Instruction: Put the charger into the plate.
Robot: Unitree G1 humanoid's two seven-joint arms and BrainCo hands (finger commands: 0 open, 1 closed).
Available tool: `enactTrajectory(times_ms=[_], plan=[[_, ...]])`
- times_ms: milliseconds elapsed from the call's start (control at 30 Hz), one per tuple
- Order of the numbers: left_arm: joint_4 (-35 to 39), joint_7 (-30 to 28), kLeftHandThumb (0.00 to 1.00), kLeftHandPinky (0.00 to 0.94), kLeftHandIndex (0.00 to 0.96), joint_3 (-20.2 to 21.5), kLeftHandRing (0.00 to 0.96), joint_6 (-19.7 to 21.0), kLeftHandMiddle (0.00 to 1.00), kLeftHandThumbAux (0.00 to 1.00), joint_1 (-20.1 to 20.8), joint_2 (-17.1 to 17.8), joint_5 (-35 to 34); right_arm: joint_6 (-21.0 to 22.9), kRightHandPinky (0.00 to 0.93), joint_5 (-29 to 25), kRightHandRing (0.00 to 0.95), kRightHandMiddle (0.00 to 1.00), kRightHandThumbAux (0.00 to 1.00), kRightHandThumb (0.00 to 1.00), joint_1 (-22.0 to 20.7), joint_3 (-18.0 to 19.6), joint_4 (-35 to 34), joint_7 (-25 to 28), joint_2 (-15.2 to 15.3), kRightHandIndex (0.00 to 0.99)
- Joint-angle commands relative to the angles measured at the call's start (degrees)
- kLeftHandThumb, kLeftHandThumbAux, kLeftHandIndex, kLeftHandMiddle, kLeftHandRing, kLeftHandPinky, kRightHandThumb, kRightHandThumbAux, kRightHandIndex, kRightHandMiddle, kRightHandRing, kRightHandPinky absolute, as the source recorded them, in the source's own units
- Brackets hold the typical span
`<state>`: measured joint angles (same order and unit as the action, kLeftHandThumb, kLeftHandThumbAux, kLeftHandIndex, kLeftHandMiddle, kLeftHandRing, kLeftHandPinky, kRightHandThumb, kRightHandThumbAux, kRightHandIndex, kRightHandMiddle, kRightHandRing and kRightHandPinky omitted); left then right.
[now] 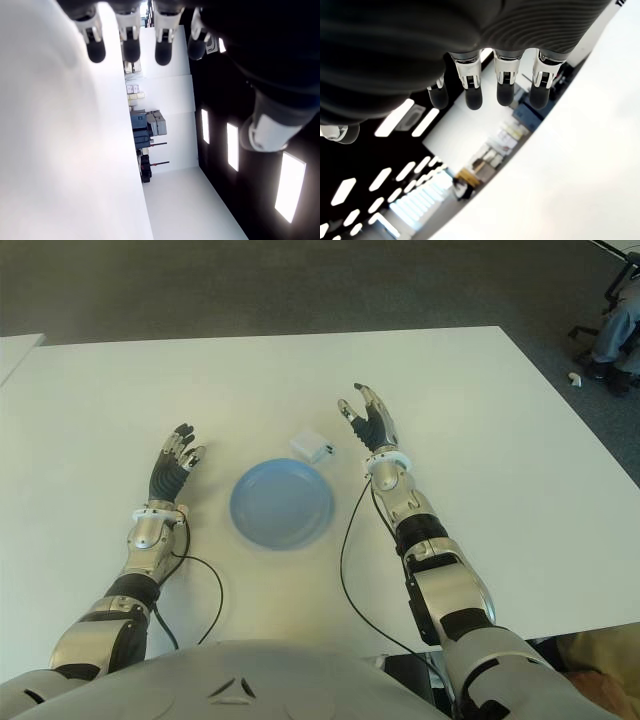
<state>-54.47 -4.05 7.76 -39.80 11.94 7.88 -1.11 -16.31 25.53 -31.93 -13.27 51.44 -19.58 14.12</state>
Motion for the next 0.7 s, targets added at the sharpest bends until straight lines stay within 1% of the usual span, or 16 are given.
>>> enactTrajectory(times_ms=[33, 100, 333, 567, 700], plan=[[-11.72, -1.62, 0.095, 0.107, 0.031, -0.97, 0.095, 10.18, 0.101, 0.574, -9.94, -4.02, 0.12, 4.98, 0.000, 4.84, 0.000, 0.000, 0.156, 0.314, -3.21, -4.11, 5.14, -2.26, -2.37, 0.000], [-11.82, -1.64, 0.100, 0.113, 0.035, -0.81, 0.099, 10.32, 0.104, 0.575, -9.84, -4.17, -0.07, 6.36, 0.000, 5.94, 0.000, 0.000, 0.154, 0.306, -4.28, -5.20, 6.62, -2.21, -2.94, 0.000], [-11.91, -1.43, 0.104, 0.105, 0.032, -0.79, 0.096, 10.33, 0.098, 0.564, -9.77, -4.50, 0.01, 9.21, 0.000, 7.97, 0.000, 0.000, 0.156, 0.291, -6.69, -7.84, 9.76, -1.93, -4.76, 0.000], [-11.72, -0.31, 0.088, 0.074, 0.016, -1.84, 0.081, 9.69, 0.082, 0.566, -9.98, -4.60, 1.40, 12.93, 0.000, 10.60, 0.000, 0.000, 0.153, 0.306, -9.57, -11.75, 14.68, -1.87, -8.60, 0.000], [-11.57, 0.11, 0.077, 0.072, 0.012, -2.18, 0.078, 9.64, 0.079, 0.569, -9.97, -4.59, 1.85, 14.01, 0.000, 11.34, 0.000, 0.000, 0.151, 0.313, -10.52, -13.27, 16.44, -1.16, -9.45, 0.000]])
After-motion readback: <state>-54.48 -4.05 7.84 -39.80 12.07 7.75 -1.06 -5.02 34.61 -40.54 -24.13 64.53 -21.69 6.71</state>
